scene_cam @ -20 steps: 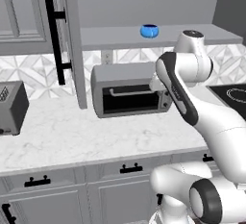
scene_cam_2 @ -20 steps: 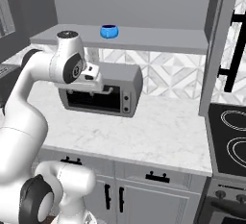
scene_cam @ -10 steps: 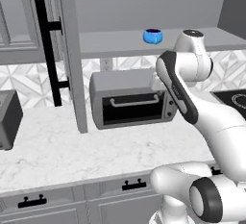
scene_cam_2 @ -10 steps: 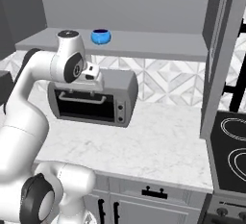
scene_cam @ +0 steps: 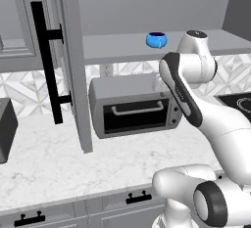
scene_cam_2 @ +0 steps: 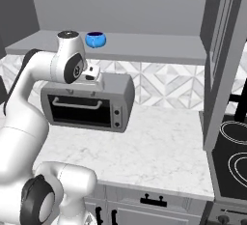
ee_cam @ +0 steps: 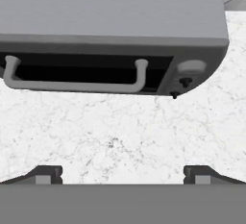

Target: Gather all objects into one cabinet and sort the glasses and bowls to opposite sides.

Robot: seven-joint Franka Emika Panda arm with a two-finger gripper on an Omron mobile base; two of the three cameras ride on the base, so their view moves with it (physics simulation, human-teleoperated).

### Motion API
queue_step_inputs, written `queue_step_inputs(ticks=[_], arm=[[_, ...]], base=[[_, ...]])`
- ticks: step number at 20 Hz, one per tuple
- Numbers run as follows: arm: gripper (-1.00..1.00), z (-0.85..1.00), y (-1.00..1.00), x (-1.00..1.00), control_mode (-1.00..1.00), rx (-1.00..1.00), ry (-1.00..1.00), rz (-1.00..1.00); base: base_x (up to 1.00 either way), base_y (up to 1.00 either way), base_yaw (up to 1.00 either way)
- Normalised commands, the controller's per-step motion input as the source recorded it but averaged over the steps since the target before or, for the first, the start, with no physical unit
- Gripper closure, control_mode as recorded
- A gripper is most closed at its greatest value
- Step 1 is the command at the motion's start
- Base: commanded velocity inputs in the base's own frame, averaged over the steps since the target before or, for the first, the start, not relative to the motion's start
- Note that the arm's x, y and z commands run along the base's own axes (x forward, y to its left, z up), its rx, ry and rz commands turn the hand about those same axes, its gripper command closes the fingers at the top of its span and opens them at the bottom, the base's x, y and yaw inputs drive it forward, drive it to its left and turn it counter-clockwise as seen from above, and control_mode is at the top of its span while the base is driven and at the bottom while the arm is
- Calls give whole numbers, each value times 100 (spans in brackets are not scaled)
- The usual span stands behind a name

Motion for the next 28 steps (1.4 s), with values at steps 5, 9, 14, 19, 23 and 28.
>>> queue_step_inputs(ticks=[5, 9, 14, 19, 23, 28], arm=[[-100, 0, 0, 0, 100, 0, 0, 0], [-100, 0, 0, 0, 100, 0, 0, 0], [-100, 28, 10, 0, -100, 0, -19, -3], [-100, 64, 14, 0, -100, 0, -36, -4], [-100, 83, 4, 0, -100, 0, -33, -2], [-100, 89, 0, 11, -100, 1, -27, 0]], base=[[13, 0, -2], [0, 0, 0], [0, 1, 0], [0, 0, 0], [0, 0, 0], [0, 0, 0]])
